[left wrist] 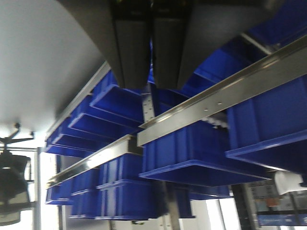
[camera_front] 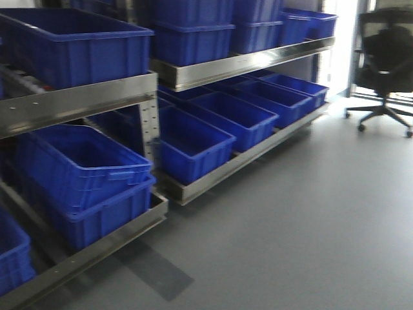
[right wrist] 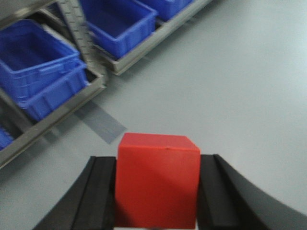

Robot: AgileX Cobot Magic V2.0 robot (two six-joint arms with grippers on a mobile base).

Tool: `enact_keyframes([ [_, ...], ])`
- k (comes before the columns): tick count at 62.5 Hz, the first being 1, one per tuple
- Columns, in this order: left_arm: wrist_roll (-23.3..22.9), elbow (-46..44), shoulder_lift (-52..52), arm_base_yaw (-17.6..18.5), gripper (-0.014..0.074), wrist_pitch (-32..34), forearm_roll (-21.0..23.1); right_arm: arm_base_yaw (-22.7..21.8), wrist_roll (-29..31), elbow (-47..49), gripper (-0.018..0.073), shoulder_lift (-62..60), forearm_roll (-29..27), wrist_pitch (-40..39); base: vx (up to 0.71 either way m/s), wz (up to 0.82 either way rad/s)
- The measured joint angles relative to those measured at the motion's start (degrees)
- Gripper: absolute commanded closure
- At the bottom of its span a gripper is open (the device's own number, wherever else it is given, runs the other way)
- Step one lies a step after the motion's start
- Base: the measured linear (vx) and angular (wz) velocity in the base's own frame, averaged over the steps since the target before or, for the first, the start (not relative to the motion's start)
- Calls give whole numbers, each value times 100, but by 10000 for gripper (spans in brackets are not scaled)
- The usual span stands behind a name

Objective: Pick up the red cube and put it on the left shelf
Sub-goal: 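Drive the base to the shelf of blue crates holding the red cube, then move the right gripper with the red cube over a blue crate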

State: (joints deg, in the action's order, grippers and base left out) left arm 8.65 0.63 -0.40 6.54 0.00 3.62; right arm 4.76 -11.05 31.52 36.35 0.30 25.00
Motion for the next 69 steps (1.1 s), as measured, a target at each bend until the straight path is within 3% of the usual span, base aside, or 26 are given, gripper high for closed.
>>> enact_keyframes([
  [39, 0, 0, 0, 0, 491, 0, 0, 0, 0, 0, 492, 0, 0, 0, 41, 75],
  [69, 0, 0, 0, 0, 491, 0, 0, 0, 0, 0, 492, 0, 0, 0, 33, 52],
])
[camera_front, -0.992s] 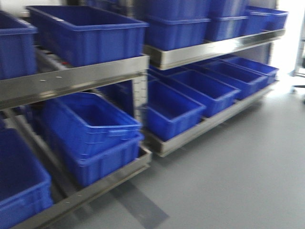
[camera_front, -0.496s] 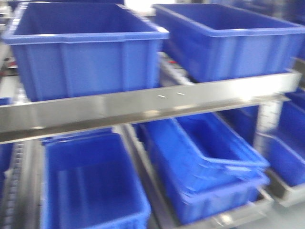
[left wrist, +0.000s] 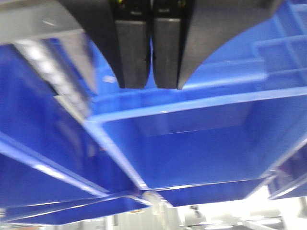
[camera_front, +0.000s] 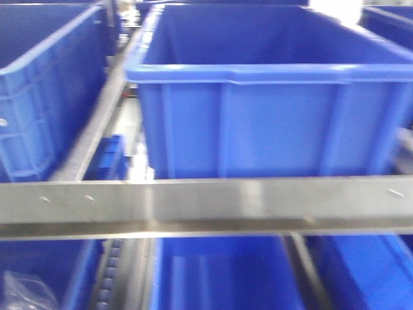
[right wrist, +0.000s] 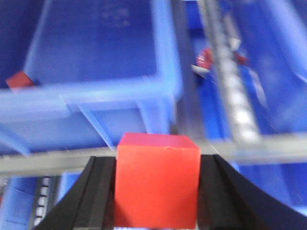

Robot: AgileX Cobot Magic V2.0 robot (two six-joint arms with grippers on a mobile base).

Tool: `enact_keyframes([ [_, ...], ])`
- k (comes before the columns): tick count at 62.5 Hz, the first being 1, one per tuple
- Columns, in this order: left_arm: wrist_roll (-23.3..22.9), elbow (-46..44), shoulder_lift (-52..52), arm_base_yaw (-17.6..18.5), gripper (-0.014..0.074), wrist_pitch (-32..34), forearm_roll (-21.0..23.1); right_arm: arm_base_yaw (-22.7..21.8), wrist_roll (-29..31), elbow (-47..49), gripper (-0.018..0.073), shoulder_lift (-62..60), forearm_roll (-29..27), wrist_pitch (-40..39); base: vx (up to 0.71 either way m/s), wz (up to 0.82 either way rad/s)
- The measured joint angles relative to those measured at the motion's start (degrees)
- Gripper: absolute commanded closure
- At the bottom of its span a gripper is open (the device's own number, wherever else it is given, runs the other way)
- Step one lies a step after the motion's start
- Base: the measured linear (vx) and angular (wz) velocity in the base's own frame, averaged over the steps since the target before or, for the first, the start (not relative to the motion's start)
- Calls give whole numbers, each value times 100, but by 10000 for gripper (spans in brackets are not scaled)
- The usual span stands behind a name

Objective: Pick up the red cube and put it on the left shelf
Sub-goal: 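Move the right gripper with the red cube over a blue crate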

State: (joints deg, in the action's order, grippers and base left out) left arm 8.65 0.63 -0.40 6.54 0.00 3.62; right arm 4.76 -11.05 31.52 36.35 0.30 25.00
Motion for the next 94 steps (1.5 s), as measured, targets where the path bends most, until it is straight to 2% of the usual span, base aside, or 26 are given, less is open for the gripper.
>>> enact_keyframes([
  [39, 0, 0, 0, 0, 491, 0, 0, 0, 0, 0, 492, 0, 0, -1, 17, 18],
  [94, 0, 0, 0, 0, 491, 0, 0, 0, 0, 0, 492, 0, 0, -1, 1, 0],
])
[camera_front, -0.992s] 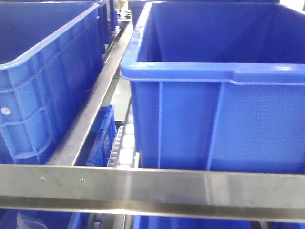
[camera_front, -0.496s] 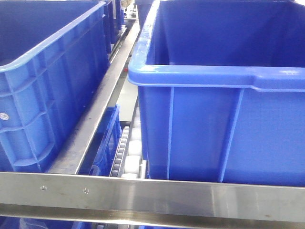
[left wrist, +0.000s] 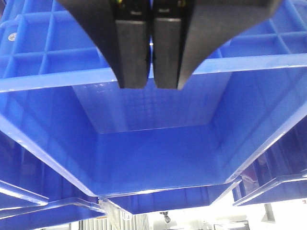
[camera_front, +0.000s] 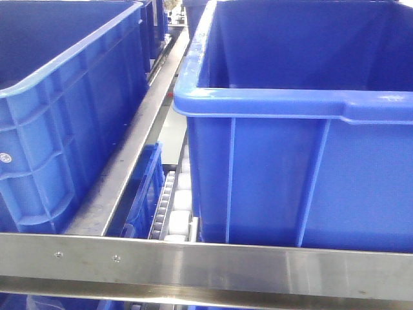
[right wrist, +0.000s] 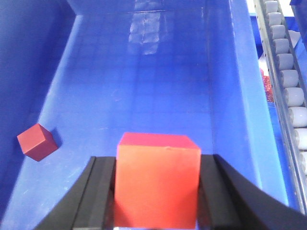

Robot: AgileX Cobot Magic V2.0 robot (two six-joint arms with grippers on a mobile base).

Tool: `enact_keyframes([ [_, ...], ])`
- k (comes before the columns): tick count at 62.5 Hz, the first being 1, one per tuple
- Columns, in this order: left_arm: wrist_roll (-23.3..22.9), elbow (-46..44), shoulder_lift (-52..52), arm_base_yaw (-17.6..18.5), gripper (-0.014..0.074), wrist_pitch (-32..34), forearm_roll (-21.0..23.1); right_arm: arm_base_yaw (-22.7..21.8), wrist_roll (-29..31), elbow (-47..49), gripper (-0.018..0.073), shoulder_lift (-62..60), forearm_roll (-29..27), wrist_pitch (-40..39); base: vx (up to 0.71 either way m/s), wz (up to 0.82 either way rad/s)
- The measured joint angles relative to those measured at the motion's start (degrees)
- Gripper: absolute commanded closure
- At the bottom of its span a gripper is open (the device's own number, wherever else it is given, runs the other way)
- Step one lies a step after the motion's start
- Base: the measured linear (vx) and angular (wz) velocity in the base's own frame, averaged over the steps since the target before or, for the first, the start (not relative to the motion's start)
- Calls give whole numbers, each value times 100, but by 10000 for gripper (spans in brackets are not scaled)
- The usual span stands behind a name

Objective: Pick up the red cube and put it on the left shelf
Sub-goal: 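Move the right gripper with the red cube over a blue crate, then lower the red cube into the blue crate and open the right gripper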

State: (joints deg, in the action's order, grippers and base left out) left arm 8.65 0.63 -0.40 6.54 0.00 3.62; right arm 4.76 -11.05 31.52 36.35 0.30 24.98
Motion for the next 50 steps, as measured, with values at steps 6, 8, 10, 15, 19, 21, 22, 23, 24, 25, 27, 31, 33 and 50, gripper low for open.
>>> enact_keyframes([
  [6, 0, 0, 0, 0, 491, 0, 0, 0, 0, 0, 492, 0, 0, 0, 0, 0],
  [8, 0, 0, 0, 0, 491, 0, 0, 0, 0, 0, 492, 0, 0, 0, 0, 0],
  [10, 0, 0, 0, 0, 491, 0, 0, 0, 0, 0, 492, 0, 0, 0, 0, 0],
  [15, 0, 0, 0, 0, 491, 0, 0, 0, 0, 0, 492, 0, 0, -72, 0, 0],
  [19, 0, 0, 0, 0, 491, 0, 0, 0, 0, 0, 492, 39, 0, -199, 0, 0],
  [21, 0, 0, 0, 0, 491, 0, 0, 0, 0, 0, 492, 105, 0, -287, 0, 0],
  [22, 0, 0, 0, 0, 491, 0, 0, 0, 0, 13, 492, 136, 0, -320, 0, 0],
  [23, 0, 0, 0, 0, 491, 0, 0, 0, 0, 14, 492, 174, 0, -349, 0, 0],
  [24, 0, 0, 0, 0, 491, 0, 0, 0, 0, 32, 492, 219, 0, -383, 0, 0],
  [25, 0, 0, 0, 0, 491, 0, 0, 0, 0, 67, 492, 297, 0, -429, 0, 0],
  [27, 0, 0, 0, 0, 491, 0, 0, 0, 0, 123, 492, 424, 0, -471, 0, 0],
  [31, 0, 0, 0, 0, 491, 0, 0, 0, 0, 345, 490, 838, 0, -534, 0, 0],
  [33, 0, 0, 0, 0, 491, 0, 0, 0, 0, 463, 487, 1036, 0, -568, 0, 0],
  [50, 0, 0, 0, 0, 491, 0, 0, 501, 62, 1952, 228, 3060, 0, -675, 0, 0],
])
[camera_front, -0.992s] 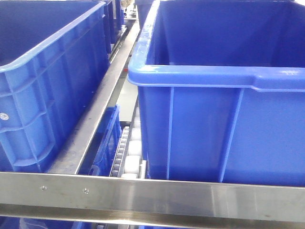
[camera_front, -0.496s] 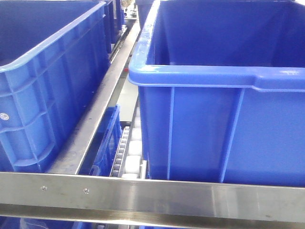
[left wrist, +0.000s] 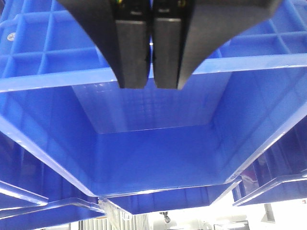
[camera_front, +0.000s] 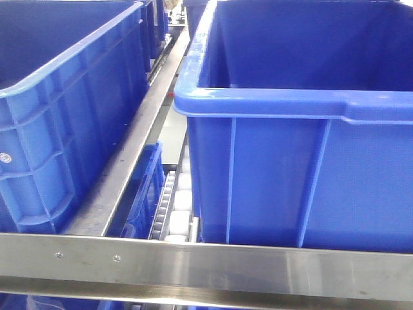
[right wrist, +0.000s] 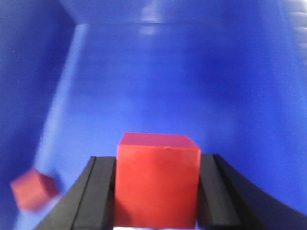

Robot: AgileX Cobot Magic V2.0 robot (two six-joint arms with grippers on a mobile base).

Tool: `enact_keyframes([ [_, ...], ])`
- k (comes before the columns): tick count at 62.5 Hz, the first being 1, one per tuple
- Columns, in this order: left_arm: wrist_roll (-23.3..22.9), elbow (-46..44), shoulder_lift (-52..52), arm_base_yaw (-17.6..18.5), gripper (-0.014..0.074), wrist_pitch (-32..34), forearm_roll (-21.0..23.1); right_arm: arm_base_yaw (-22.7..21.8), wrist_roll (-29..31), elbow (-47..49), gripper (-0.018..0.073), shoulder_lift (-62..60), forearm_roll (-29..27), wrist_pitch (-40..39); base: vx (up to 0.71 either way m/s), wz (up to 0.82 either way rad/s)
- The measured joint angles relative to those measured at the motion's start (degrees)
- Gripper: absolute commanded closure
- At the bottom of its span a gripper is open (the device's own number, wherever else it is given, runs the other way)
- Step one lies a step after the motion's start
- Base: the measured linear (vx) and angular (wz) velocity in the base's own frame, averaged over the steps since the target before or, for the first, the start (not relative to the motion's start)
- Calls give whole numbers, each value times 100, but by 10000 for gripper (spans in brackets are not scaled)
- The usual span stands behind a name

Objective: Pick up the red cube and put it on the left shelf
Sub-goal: 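Lower the red cube into the blue crate and open the right gripper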

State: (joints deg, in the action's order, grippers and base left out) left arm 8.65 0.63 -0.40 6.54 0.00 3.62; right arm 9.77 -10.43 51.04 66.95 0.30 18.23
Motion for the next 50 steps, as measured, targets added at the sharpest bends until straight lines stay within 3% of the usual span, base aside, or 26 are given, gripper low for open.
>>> enact_keyframes([
  [5, 0, 0, 0, 0, 491, 0, 0, 255, 91, 416, 53, 548, 0, -35, 0, 0],
  [10, 0, 0, 0, 0, 491, 0, 0, 474, 129, 707, -26, 969, 11, -48, 0, 0],
  [20, 0, 0, 0, 0, 491, 0, 0, 733, 153, 953, -34, 1462, 31, -71, 0, 0],
  [33, 0, 0, 0, 0, 491, 0, 0, 758, 164, 961, -31, 1496, 55, 22, 0, 0],
  [40, 0, 0, 0, 0, 491, 0, 0, 758, 164, 918, 55, 1295, 55, 59, 0, 0],
  [47, 0, 0, 0, 0, 491, 0, 0, 758, 164, 633, 258, 876, 55, 18, 0, 0],
  [50, 0, 0, 0, 0, 491, 0, 0, 758, 164, 421, 395, 649, 65, -61, 0, 0],
])
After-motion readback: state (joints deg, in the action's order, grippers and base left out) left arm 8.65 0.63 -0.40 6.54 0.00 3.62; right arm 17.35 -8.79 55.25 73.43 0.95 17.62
